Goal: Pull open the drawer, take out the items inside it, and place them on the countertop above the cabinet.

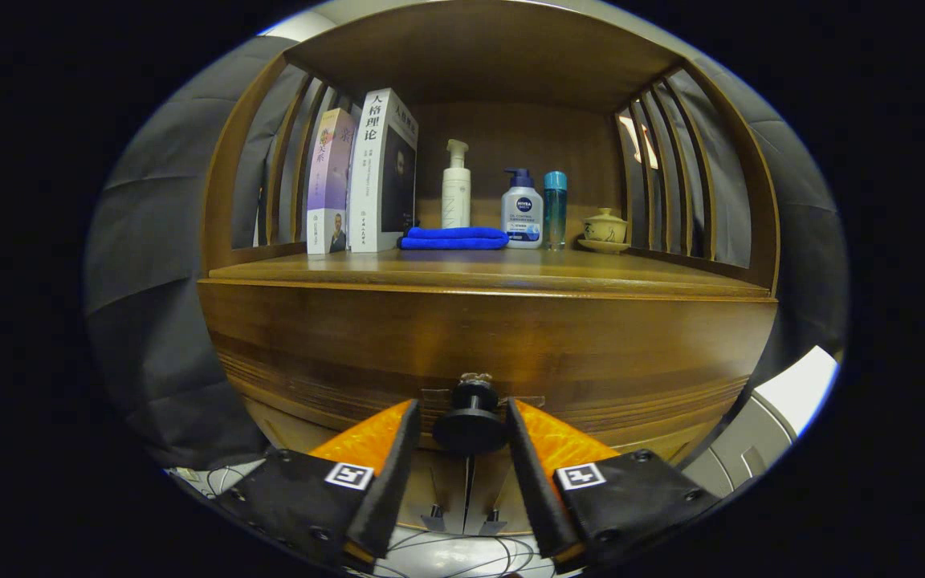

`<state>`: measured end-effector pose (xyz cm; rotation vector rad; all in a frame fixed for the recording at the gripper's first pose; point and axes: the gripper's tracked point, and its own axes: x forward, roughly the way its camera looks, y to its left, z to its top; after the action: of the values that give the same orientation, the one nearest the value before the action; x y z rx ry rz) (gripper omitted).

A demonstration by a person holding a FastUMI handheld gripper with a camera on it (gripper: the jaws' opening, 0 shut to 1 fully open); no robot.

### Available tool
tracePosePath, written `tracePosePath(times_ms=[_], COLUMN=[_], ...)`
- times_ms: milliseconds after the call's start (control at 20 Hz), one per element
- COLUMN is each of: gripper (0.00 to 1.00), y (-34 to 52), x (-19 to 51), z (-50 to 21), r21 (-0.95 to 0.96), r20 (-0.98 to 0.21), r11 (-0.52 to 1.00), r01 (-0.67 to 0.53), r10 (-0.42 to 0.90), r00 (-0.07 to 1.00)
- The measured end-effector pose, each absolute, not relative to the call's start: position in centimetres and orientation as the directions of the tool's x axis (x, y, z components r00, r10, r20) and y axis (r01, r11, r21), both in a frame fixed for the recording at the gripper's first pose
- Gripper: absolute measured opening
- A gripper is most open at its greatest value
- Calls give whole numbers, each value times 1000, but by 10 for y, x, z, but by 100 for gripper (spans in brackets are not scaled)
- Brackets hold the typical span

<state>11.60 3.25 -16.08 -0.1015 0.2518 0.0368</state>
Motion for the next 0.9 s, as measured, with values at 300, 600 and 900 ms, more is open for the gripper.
tracePosePath(times_ms=[300,600,900], gripper=[42,25,21], y=[32,32,31], x=[117,118,105], z=[-160,-163,-163], r21=[-113,-94,-105], r20=[-247,-265,-280], r11=[992,993,993], r01=[-47,-71,-59], r10=[17,44,28], r00=[969,963,960])
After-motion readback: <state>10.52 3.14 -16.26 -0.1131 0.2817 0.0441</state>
